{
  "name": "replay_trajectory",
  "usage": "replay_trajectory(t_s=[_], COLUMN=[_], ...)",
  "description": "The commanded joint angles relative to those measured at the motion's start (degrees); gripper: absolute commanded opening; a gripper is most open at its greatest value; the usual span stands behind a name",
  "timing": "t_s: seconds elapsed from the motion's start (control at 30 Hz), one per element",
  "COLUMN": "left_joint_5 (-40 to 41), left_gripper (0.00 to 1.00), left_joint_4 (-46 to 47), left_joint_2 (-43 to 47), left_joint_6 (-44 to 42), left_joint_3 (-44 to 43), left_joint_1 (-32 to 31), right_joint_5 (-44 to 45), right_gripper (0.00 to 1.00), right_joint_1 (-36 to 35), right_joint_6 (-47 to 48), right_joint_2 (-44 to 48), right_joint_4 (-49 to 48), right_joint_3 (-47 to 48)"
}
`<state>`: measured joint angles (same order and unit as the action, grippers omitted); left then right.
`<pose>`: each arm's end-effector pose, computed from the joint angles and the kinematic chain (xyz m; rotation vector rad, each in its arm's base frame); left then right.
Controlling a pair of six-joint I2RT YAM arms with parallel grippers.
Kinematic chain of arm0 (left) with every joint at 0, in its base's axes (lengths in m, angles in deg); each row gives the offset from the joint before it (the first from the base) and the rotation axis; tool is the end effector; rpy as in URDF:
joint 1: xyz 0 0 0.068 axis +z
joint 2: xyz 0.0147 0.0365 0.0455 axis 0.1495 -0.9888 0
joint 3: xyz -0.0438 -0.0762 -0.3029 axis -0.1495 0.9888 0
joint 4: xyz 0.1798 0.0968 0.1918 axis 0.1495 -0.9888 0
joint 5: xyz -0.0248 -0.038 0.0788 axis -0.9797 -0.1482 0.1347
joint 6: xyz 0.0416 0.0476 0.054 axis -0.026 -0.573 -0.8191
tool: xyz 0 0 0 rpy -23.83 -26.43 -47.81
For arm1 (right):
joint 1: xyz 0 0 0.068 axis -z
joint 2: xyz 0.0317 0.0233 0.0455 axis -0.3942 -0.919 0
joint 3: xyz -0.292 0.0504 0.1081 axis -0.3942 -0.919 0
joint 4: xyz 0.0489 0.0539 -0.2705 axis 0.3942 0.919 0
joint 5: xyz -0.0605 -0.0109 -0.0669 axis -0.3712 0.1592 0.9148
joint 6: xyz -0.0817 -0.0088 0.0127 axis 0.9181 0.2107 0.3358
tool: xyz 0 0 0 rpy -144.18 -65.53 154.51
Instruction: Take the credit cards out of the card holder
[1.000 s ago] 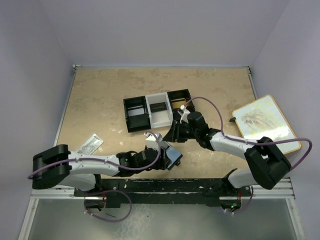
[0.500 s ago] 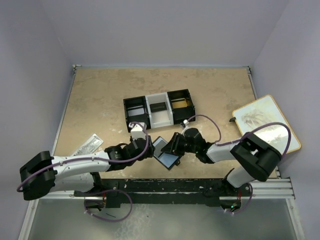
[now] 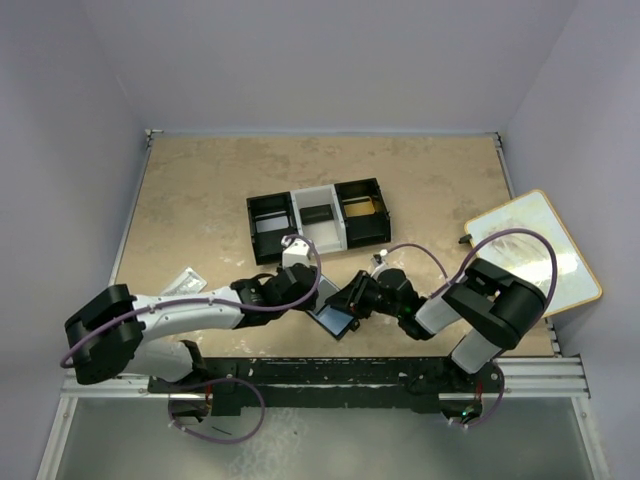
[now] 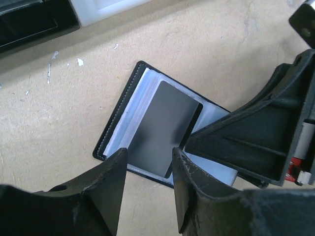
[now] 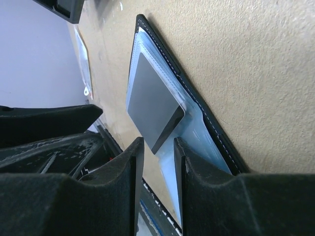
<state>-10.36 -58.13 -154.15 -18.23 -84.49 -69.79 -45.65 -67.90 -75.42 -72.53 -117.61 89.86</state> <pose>0.1618 -0.2330 0.1962 0.1030 2.3260 -0.4741 0.1848 0.2040 0.1171 0.4724 2.2501 1.4846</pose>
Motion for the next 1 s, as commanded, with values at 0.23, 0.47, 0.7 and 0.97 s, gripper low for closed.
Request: replay_trajectory(t_s=[0.23, 0.47, 0.7, 0.97], left_joint_5=[-3.3, -5.8, -7.5, -4.6], left_gripper=[0.38, 0.31, 0.19, 0.19], left_joint_4=[3.5, 5.2, 5.1, 3.0], left_joint_2=[-9.1, -12.3, -11.3, -8.4], left_joint_6=[-7.4, -6.5, -5.5, -4.6], left_joint_3=[-5.8, -3.8, 0.3, 1.0], left_joint_1=[3.2, 3.6, 3.6, 3.7], right_joint_5=[4.8, 5.5, 6.6, 6.0], right_gripper=[0.36, 0.34, 0.3, 0.04], right_joint_1=[-0.1, -0.1, -0.1, -0.1], right_joint_6=[-0.1, 0.0, -1.7, -0.1], right_joint_2=[1.9, 1.0, -0.1, 1.6], right_joint_4=[5.2, 5.5, 2.3, 2.6], right_joint_3=[-0.8, 0.1, -0.2, 0.5])
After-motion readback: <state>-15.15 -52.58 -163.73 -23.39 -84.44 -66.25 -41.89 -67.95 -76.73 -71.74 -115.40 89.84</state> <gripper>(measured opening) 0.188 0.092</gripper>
